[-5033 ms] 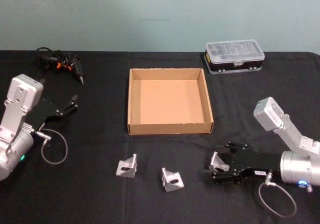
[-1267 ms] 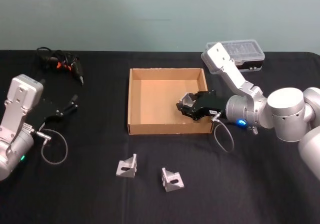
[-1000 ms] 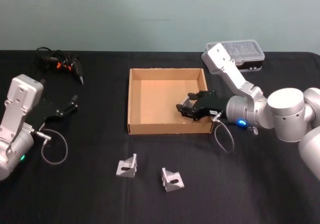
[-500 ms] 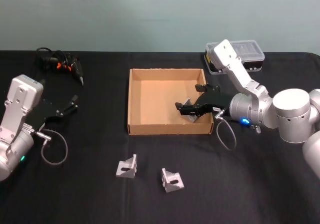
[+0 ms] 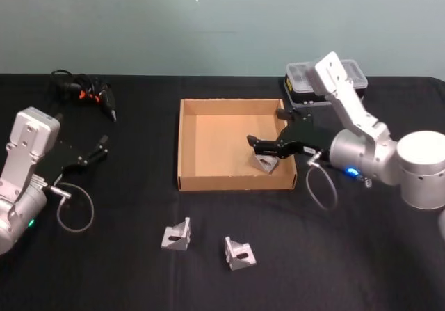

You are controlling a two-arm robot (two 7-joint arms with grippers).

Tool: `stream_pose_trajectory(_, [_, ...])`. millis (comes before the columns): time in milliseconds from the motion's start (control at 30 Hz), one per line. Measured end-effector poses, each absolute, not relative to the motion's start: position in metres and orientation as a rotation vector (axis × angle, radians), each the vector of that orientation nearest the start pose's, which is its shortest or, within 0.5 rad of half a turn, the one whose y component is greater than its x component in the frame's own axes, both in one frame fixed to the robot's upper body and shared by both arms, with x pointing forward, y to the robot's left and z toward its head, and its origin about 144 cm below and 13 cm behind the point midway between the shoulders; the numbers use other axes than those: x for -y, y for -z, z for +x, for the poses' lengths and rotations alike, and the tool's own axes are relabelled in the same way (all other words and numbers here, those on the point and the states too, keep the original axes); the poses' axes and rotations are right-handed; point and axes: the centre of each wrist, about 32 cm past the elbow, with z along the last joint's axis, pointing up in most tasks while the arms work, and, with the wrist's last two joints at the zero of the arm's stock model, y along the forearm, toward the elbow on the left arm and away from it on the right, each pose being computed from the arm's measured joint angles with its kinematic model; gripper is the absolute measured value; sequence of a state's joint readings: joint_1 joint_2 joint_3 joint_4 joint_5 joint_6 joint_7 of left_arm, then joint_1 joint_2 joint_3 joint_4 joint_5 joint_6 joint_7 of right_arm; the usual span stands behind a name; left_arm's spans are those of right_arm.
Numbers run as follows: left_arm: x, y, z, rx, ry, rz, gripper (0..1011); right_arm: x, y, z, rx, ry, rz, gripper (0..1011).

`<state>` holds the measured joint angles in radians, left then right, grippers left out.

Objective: Use one hand to pick up the angle iron from the table and place it into the box.

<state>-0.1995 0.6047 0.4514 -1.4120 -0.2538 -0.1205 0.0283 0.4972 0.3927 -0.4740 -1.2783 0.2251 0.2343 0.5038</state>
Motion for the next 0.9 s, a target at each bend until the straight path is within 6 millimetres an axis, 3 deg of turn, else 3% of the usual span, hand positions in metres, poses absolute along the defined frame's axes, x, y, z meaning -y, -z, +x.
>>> stream_pose_trajectory(500, [-0.310,-1.140,0.489,0.285,-1.248,0.304,1000,0.268,-1.236,0.513,0.130,0.681,-0.345,1000])
stream_pose_trajectory(900, [-0.310,-1.140,0.489,0.285,-1.248,0.304,1000,0.276,-1.239,0.500,0.116,0.407,-0.423,1000])
